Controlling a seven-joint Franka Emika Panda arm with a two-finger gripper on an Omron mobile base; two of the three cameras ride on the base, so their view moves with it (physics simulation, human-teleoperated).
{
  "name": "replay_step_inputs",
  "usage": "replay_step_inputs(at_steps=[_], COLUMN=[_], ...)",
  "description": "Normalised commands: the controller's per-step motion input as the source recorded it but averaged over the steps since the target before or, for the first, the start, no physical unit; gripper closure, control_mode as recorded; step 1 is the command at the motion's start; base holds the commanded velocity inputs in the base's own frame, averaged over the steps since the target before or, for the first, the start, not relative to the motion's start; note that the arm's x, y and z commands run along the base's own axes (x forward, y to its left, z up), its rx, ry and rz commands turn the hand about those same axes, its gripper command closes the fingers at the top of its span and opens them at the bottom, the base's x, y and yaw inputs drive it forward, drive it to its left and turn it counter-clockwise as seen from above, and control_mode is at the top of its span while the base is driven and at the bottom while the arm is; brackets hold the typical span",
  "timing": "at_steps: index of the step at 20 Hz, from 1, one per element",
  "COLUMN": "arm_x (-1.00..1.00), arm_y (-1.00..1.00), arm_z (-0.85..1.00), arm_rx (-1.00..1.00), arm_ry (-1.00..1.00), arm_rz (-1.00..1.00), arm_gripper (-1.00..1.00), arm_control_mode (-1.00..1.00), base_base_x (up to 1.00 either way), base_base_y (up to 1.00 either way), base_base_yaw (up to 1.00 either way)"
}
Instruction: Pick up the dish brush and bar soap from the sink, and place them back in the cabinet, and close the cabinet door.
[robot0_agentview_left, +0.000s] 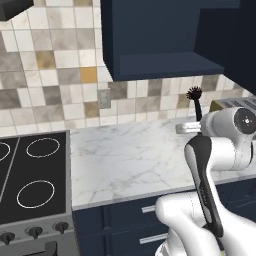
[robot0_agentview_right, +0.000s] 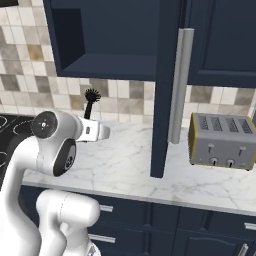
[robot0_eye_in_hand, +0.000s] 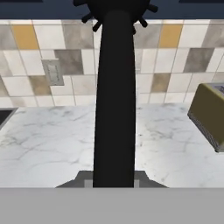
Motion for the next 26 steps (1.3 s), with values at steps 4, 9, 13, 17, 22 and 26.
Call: replay_step_inputs(at_steps=[4, 9, 13, 17, 22, 26], arm_x=[0.0, 0.0, 0.0, 0.0, 0.0, 0.16], arm_y=[-0.1, -0.01, 0.0, -0.01, -0.05, -0.02], arm_z=[0.23, 0.33, 0.43, 0.49, 0.35, 0.16], arm_rx=[0.0, 0.0, 0.0, 0.0, 0.0, 0.0], arm_ry=[-0.14, -0.05, 0.0, 0.0, 0.0, 0.0], arm_rz=[0.0, 0.0, 0.0, 0.0, 0.0, 0.0], arm_gripper=[1.0, 1.0, 1.0, 1.0, 1.0, 1.0], arm_control_mode=[-1.0, -1.0, -1.0, -1.0, -1.0, -1.0], base_base_x=[0.0, 0.0, 0.0, 0.0, 0.0, 0.0], base_base_y=[0.0, 0.0, 0.0, 0.0, 0.0, 0.0], base_base_yaw=[0.0, 0.0, 0.0, 0.0, 0.0, 0.0])
